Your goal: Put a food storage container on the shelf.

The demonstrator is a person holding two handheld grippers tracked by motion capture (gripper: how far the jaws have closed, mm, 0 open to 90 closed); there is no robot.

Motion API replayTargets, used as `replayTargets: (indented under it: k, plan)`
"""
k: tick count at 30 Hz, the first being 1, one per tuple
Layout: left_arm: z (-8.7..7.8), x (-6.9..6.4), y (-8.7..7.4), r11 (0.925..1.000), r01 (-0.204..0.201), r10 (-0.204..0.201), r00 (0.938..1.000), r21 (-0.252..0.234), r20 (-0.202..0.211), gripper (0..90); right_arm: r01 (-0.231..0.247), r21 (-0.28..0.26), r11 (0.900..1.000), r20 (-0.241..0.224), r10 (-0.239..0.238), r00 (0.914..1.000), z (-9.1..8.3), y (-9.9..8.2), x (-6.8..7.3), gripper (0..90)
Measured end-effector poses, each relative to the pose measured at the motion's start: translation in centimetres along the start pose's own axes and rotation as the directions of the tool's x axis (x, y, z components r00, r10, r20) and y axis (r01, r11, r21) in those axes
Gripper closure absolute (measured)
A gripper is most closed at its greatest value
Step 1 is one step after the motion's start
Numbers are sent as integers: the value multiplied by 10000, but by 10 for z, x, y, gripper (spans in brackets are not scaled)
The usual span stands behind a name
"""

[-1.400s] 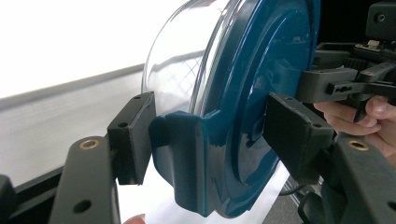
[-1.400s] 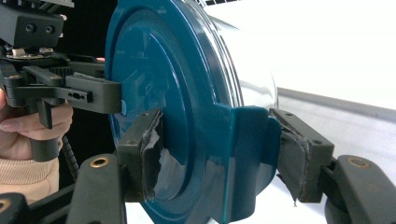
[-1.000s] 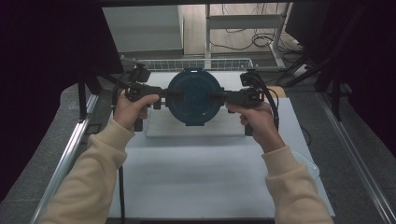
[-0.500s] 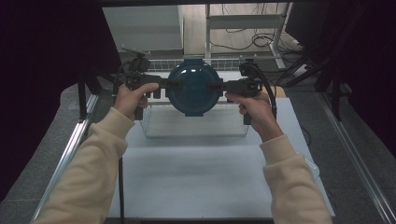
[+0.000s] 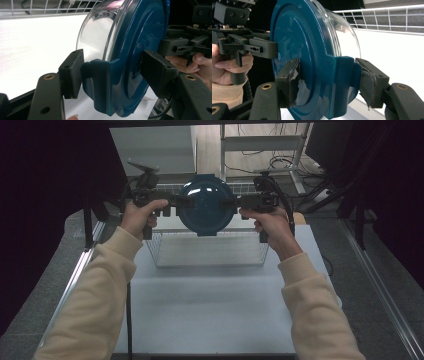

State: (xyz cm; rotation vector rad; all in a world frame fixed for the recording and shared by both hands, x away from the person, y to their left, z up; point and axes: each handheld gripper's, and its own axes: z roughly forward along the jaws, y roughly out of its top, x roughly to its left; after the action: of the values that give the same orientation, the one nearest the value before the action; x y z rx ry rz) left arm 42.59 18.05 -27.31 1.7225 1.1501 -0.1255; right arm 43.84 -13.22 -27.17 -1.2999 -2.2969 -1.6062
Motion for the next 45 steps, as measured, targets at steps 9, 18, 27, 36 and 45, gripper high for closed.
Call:
replayTargets:
  k: [9,18,27,36,45]
  plan:
    - [12,14,13,9997,228,-229,9997,88,116,366,-170,32,9999,37,170,9998,8,14,-14,383]
    - [27,34,16,9975,536,-539,9985,452,60,361,-708,293,9971,63,707,9975,23,12,-34,383]
    - [33,45,19,9944,969,-978,9950,420,189,366,-914,255,9955,25,914,9958,30,15,-43,382]
    - [44,59,27,9806,1930,-1939,9806,349,270,365,-1924,207,9811,-279,1929,9808,40,20,-63,369]
    - [57,77,28,9593,2821,-2821,9578,72,553,359,-3110,287,9500,-518,3122,9486,49,17,-80,341]
